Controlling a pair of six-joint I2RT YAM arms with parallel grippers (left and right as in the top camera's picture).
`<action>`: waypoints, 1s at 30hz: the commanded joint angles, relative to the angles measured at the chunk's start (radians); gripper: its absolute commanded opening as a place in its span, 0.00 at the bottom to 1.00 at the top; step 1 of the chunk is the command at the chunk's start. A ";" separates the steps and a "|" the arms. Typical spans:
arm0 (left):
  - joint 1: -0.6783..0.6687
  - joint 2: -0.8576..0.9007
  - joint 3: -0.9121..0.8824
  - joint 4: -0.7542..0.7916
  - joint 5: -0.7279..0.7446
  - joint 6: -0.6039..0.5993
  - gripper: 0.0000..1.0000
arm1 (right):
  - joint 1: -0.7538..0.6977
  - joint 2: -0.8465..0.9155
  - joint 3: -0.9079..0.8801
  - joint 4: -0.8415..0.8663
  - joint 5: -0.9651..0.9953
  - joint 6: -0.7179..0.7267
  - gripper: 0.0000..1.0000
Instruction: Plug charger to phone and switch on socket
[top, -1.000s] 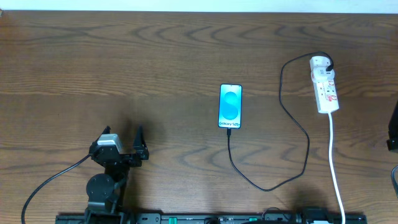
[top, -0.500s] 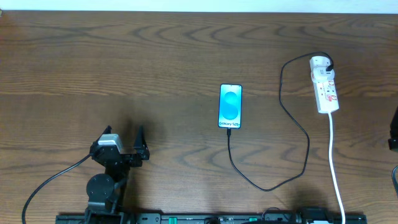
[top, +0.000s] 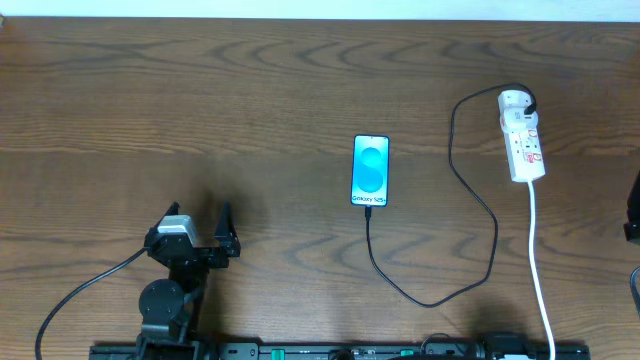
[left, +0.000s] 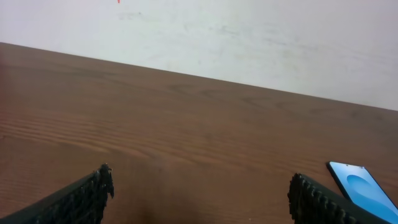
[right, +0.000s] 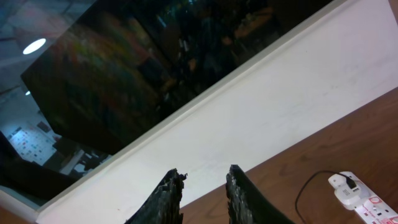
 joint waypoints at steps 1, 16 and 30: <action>0.007 -0.004 -0.033 -0.010 -0.002 -0.001 0.92 | 0.010 -0.006 -0.005 -0.003 0.012 -0.008 0.23; 0.007 -0.004 -0.033 -0.010 -0.002 -0.001 0.92 | 0.010 -0.005 -0.005 0.030 0.011 0.015 0.31; 0.007 -0.004 -0.033 -0.010 -0.002 -0.001 0.92 | 0.010 -0.002 -0.005 -0.401 0.058 0.014 0.99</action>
